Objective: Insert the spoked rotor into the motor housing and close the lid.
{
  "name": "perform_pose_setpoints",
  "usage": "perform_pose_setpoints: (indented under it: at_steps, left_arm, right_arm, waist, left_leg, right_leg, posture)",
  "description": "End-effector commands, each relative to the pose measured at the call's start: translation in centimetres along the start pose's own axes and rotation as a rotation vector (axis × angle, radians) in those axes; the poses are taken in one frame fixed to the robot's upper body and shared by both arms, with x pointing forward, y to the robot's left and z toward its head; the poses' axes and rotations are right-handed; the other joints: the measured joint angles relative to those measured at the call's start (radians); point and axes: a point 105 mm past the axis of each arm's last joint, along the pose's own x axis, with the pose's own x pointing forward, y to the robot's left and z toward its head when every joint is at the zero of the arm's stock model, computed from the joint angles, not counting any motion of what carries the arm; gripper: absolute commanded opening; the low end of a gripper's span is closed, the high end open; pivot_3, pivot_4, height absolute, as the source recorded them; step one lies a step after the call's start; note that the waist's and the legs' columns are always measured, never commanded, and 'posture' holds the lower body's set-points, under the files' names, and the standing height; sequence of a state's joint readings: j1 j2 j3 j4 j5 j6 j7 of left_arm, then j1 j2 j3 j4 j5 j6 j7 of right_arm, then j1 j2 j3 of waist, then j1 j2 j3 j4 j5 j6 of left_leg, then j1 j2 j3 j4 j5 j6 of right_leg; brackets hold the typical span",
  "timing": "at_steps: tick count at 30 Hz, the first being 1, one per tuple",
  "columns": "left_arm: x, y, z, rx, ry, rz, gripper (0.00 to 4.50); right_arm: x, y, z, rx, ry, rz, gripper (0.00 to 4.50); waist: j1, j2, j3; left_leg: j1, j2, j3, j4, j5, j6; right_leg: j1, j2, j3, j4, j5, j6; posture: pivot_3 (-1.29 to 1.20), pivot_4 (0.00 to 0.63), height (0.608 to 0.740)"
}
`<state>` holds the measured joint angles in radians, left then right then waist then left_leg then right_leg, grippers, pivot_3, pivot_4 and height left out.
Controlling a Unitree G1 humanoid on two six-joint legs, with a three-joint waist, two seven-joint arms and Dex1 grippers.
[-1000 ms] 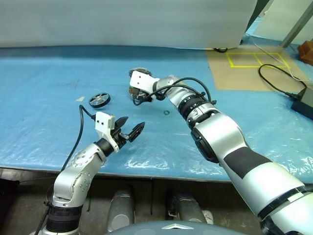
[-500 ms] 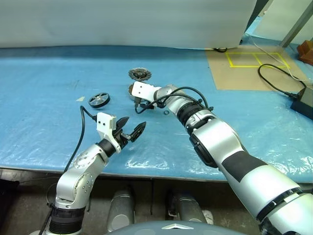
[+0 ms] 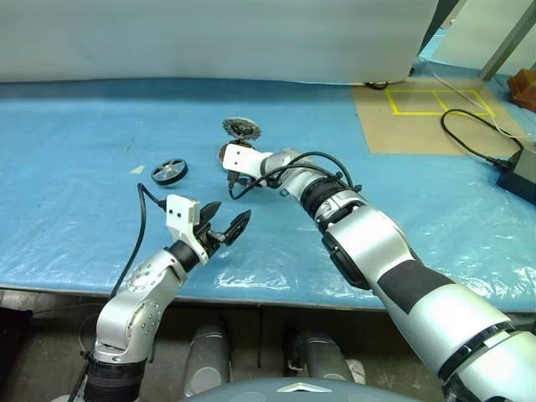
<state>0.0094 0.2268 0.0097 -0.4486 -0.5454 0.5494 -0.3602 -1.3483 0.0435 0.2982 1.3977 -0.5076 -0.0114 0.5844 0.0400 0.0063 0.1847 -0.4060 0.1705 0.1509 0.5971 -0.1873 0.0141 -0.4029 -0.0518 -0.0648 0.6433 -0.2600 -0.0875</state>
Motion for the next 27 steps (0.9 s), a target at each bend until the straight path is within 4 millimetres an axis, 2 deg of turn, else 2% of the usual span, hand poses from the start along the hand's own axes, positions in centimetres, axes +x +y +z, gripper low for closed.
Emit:
perform_pose_setpoints:
  at_steps: [1,3,4,15,21,25,27]
  left_arm:
    - [-0.1,-0.7,1.1,0.025,-0.050,-0.013,4.50]
    - [-0.2,-0.7,1.1,0.023,-0.050,-0.012,4.50]
    - [-0.2,-0.7,1.1,0.022,-0.050,-0.012,4.50]
    - [0.1,-0.4,1.8,0.033,-0.058,-0.025,4.50]
    - [-1.2,-1.3,3.7,0.085,-0.069,-0.165,4.50]
    - [-2.4,0.7,4.6,0.160,-0.029,-0.159,4.50]
    - [-2.7,2.3,5.4,0.178,-0.032,-0.123,4.50]
  right_arm:
    - [0.1,0.1,0.5,-0.027,-0.007,0.003,0.82]
    - [0.0,0.0,0.4,-0.030,-0.002,0.001,0.14]
    - [0.0,0.0,0.3,-0.032,-0.001,0.000,0.02]
    - [-0.6,-0.6,0.6,-0.049,-0.007,0.033,0.02]
    - [-1.6,-0.5,2.0,-0.052,-0.081,0.160,0.02]
    - [-2.4,0.1,1.5,-0.090,-0.095,0.266,0.02]
    - [-2.8,0.7,0.9,-0.112,-0.104,0.339,0.02]
  waist:
    - [0.000,0.000,0.000]
    - [-0.001,0.000,0.000]
    - [0.000,0.000,0.000]
    - [0.001,0.000,0.000]
    - [0.000,0.001,0.000]
    - [0.000,0.001,0.000]
    - [0.001,0.001,0.001]
  left_leg:
    - [0.000,0.000,0.000,0.000,0.000,0.000]
    - [0.001,0.000,0.000,0.000,0.000,0.000]
    - [0.001,0.000,0.000,0.000,0.000,0.000]
    - [0.001,0.000,0.000,0.000,0.000,0.000]
    - [0.000,0.000,0.000,0.000,0.000,0.001]
    - [-0.001,0.000,0.000,0.000,0.001,0.005]
    - [-0.001,0.000,0.000,0.000,0.001,0.005]
  right_leg:
    - [0.000,0.000,0.000,0.000,0.000,0.000]
    - [0.001,0.000,0.000,0.000,0.000,0.000]
    - [0.001,0.000,0.000,0.000,0.000,0.000]
    - [0.001,0.000,0.000,0.000,0.000,0.000]
    - [0.000,0.000,0.000,0.000,0.000,0.000]
    - [0.000,0.000,0.000,0.000,0.000,0.000]
    - [0.000,0.000,0.000,0.000,0.000,0.000]
  posture:
    - [0.00,0.150,0.740]
    - [0.00,0.150,0.740]
    - [0.00,0.150,0.740]
    - [0.00,0.150,0.740]
    - [0.00,0.150,0.740]
    - [0.00,0.150,0.740]
    - [0.00,0.150,0.740]
